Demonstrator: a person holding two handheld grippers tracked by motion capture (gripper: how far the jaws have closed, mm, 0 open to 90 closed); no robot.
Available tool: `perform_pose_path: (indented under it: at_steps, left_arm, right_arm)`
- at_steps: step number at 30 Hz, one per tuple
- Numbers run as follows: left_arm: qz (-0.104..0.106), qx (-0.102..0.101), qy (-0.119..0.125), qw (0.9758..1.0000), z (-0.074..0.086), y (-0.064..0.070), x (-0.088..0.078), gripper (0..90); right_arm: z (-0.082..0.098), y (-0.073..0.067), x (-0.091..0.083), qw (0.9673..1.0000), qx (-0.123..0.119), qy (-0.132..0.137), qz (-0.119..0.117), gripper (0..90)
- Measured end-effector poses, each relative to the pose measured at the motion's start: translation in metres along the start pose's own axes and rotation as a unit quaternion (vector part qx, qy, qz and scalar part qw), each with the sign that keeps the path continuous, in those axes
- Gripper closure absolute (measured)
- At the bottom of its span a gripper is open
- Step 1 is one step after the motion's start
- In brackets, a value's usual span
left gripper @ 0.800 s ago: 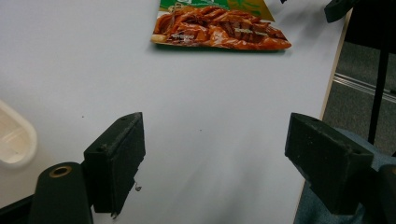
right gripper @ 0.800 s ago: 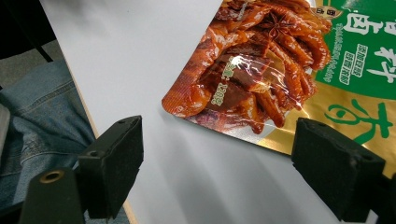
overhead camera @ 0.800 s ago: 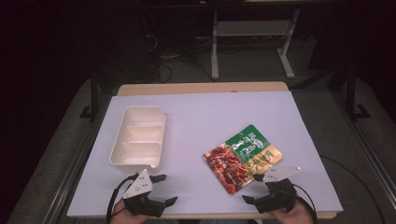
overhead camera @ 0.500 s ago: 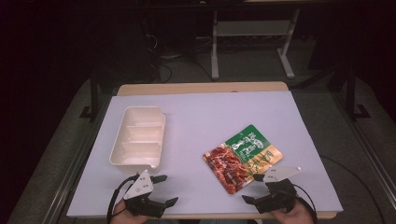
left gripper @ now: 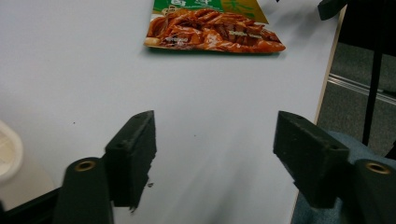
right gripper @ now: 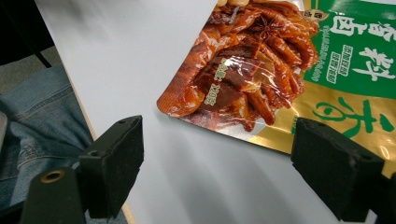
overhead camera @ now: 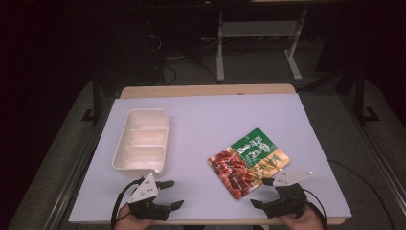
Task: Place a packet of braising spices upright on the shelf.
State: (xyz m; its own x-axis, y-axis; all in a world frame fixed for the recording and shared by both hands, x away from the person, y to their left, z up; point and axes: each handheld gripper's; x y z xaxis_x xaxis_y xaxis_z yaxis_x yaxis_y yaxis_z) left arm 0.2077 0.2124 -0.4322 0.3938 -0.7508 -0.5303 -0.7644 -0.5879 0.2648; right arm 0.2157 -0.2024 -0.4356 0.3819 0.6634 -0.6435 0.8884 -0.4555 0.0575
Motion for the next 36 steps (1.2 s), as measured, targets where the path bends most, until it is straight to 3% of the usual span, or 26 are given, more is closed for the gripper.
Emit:
perform_pose_path:
  at_steps: [5, 6, 10, 12, 15, 22, 29, 36]
  left_arm:
    - [0.01, -0.011, 0.003, 0.9999, -0.005, -0.002, 0.001, 53.2]
    - [0.012, -0.013, 0.0, 0.9998, -0.007, -0.001, 0.001, 53.2]
    - [0.014, -0.001, -0.015, 0.9998, -0.012, 0.0, 0.006, 69.4]
    - [0.015, 0.007, -0.02, 0.9997, -0.015, 0.0, 0.008, 72.0]
    - [0.018, 0.013, -0.024, 0.9995, -0.021, 0.001, 0.013, 83.0]
    - [0.036, 0.036, -0.033, 0.9982, -0.043, 0.003, 0.032, 90.0]
    - [0.031, 0.06, -0.048, 0.9966, -0.064, 0.005, 0.061, 90.0]
    - [0.032, 0.062, -0.062, 0.9956, -0.076, 0.006, 0.083, 90.0]
  right_arm:
    - [0.001, 0.001, -0.002, 1.0, 0.004, 0.004, 0.002, 16.6]
    - [0.001, 0.001, -0.002, 1.0, 0.004, 0.004, 0.002, 16.6]
    - [0.002, 0.003, -0.004, 1.0, 0.002, 0.005, 0.005, 16.7]
    - [0.002, 0.004, -0.004, 1.0, 0.003, 0.004, 0.006, 16.6]
    - [0.004, 0.006, -0.005, 0.9999, 0.004, 0.006, 0.007, 16.7]
    - [0.005, 0.01, -0.006, 0.9999, 0.007, 0.01, 0.008, 16.6]
    - [0.006, 0.016, -0.009, 0.9998, 0.009, 0.01, 0.014, 17.2]
    - [0.007, 0.016, -0.009, 0.9998, 0.007, 0.004, 0.02, 16.8]
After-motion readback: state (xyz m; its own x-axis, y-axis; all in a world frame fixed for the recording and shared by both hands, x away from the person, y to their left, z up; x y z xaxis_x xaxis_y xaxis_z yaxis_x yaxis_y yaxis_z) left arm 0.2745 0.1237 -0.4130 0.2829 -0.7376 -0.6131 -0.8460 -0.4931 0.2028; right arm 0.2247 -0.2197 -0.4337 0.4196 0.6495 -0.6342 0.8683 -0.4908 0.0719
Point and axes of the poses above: each handheld gripper's, and its own axes: x roughly forward along the jaws, z roughly out of its underside, y roughly to its right, and after that the axes turned 15 degrees about -x, right-handed
